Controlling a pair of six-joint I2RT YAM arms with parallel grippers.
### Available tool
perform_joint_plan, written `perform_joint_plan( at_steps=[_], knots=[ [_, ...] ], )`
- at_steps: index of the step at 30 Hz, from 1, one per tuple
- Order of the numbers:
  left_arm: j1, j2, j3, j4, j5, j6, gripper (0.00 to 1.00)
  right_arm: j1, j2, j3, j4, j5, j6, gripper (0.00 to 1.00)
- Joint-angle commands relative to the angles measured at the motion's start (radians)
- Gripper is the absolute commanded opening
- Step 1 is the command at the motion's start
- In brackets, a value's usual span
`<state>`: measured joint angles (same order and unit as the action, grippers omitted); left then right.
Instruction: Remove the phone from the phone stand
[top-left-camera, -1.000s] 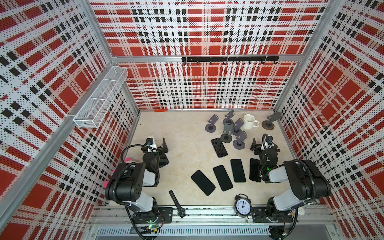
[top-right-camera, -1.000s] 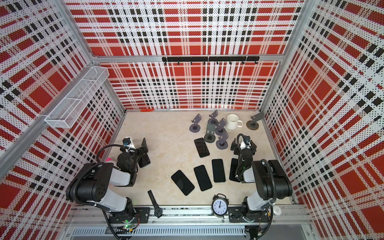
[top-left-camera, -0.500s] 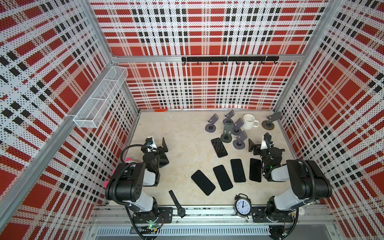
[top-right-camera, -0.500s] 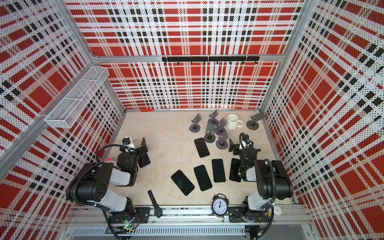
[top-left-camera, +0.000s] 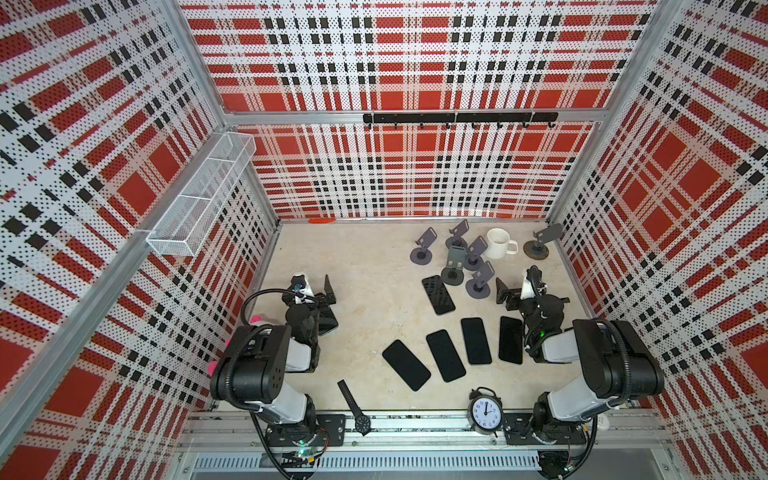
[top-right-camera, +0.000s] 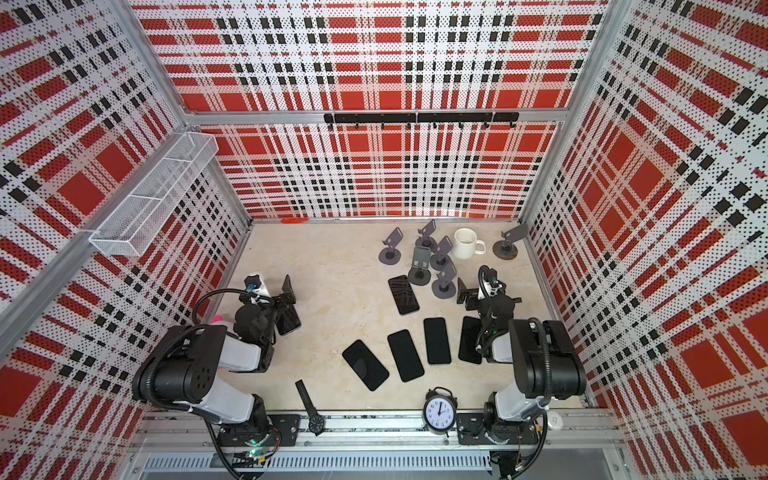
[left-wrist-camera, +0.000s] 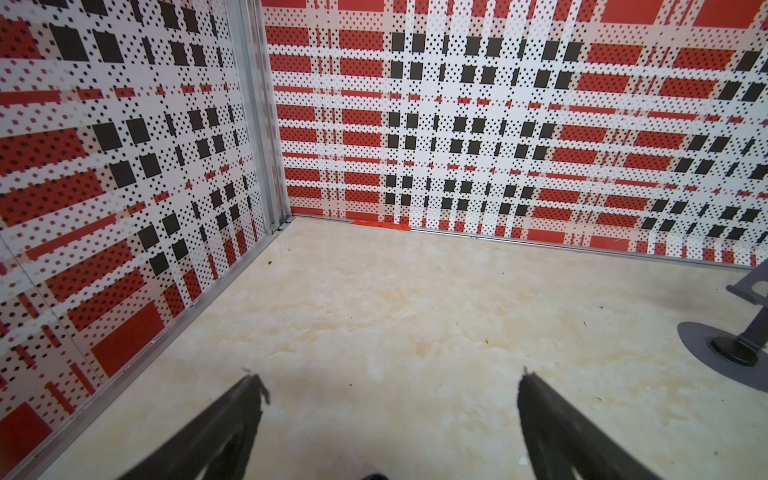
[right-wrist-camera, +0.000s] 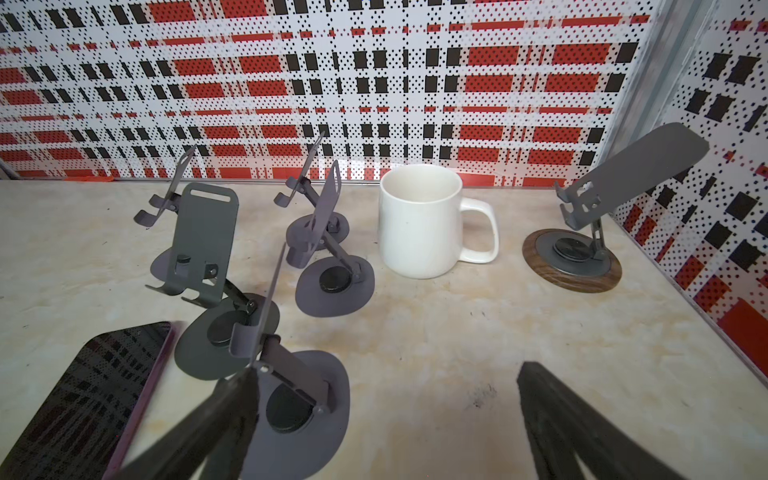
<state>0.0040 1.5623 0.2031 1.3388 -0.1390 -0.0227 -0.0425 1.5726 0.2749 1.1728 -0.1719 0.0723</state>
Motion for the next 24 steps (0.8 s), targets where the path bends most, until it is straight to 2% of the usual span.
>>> perform_joint_plan(
  at_steps=[1, 24],
  knots=[
    [-0.001, 0.002, 0.013, 0.028, -0.01, -0.002, 0.98, -0.006, 0.005, -0.005, 0.03, 0.0, -0.012, 1.0],
    [-0.001, 0.004, 0.022, 0.012, -0.01, -0.001, 0.98, 0.005, 0.004, 0.002, 0.015, 0.023, -0.016, 1.0]
  ],
)
